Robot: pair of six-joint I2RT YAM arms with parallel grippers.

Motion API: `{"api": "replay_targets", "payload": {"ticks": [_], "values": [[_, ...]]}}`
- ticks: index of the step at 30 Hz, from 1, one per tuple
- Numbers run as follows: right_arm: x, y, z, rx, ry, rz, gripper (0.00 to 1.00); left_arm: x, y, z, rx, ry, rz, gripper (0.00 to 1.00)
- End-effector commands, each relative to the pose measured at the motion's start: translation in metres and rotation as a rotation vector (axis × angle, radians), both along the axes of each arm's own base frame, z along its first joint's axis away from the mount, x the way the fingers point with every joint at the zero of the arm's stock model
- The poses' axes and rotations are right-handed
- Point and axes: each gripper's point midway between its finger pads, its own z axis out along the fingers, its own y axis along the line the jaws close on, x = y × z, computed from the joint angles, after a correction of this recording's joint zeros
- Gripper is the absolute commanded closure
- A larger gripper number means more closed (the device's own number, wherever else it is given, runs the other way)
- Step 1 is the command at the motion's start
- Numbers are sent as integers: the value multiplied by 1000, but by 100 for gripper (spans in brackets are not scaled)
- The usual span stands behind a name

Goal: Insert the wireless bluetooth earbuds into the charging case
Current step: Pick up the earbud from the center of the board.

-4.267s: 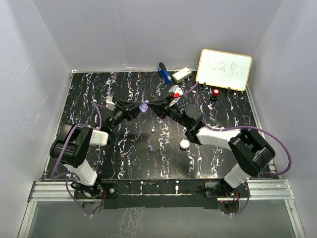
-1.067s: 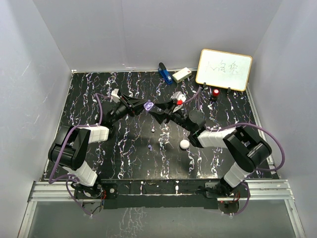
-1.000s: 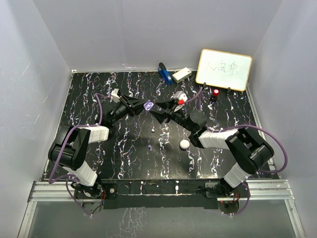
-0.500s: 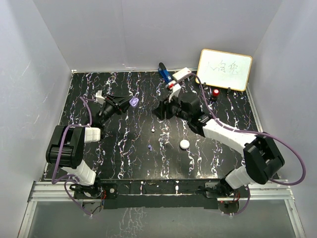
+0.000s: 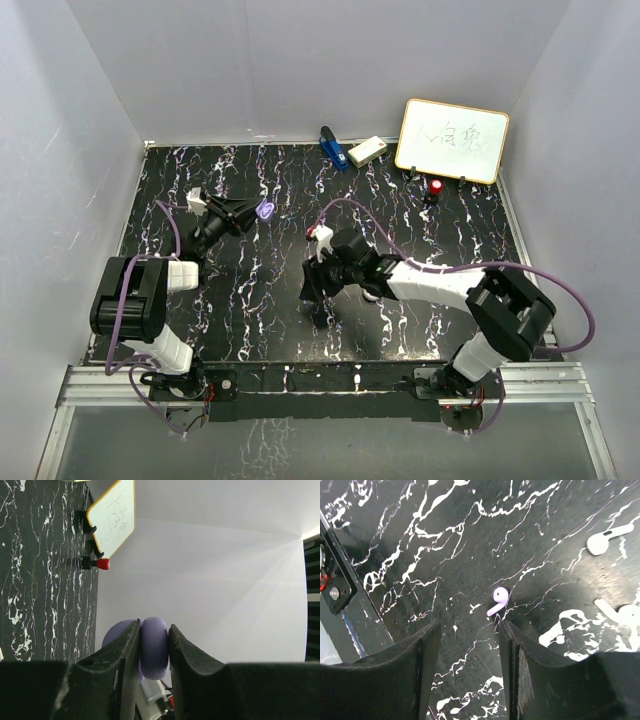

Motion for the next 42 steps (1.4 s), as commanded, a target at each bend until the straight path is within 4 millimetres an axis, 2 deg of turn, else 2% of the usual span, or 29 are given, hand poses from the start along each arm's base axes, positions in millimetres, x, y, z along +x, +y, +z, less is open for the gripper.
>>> {"api": "replay_targets", "payload": {"ticks": [1, 7, 21, 29, 31, 42], "values": [[-4, 14, -4, -6, -5, 5, 52, -12, 3, 30, 10, -102, -14, 100], [1, 18, -21, -62, -12, -30, 50, -15, 6, 31, 14, -101, -15, 100], [25, 27, -35, -125, -60, -65, 51, -15, 9, 29, 9, -96, -17, 100], [24, 28, -37, -152, -78, -64, 55, -14, 12, 27, 8, -92, -11, 100], [21, 27, -50, -187, -68, -60, 56, -14, 12, 27, 5, -92, -10, 100], [16, 25, -62, -272, -102, -67, 62, -17, 14, 27, 3, -91, -4, 100]]}}
